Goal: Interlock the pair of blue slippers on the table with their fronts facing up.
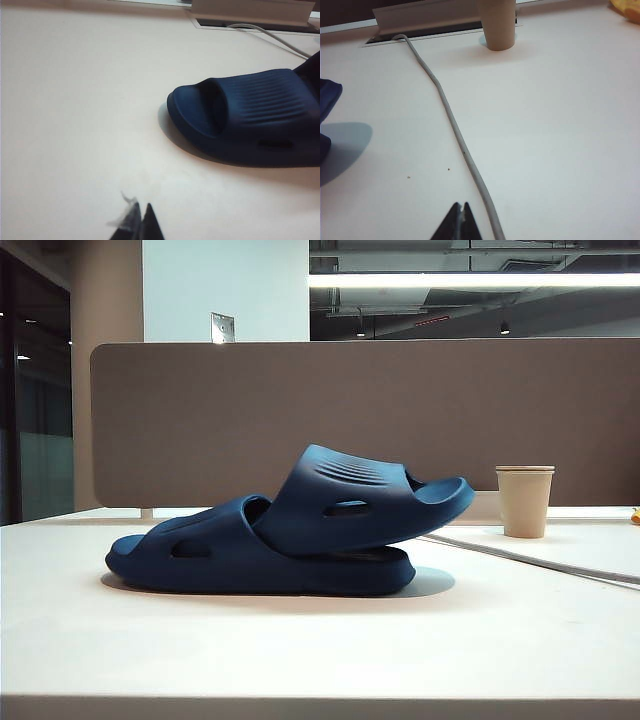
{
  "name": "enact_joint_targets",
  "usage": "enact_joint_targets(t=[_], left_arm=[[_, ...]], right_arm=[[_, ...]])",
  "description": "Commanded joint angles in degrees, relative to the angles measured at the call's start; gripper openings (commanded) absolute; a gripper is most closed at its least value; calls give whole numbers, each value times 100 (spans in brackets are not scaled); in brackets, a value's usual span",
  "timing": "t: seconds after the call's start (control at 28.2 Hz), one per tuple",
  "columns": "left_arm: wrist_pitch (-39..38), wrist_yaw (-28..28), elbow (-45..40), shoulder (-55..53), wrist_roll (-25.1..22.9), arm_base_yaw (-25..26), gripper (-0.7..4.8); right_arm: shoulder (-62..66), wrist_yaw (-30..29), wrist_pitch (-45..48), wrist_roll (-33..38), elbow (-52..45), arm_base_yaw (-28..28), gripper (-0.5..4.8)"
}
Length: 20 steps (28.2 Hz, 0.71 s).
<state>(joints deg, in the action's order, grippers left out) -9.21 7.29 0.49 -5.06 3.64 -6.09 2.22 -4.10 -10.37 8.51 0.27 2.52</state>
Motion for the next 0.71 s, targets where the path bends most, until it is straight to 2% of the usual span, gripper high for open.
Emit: enact_joint_targets(t=[0.04,0.71], left_arm=[[-63,2,4,2,0,0,12],[-63,0,4,2,-2,0,12]], right_arm=[[2,-7,31,-675,-11,7,-5],[-2,57,57,-750,-11,4,-5]])
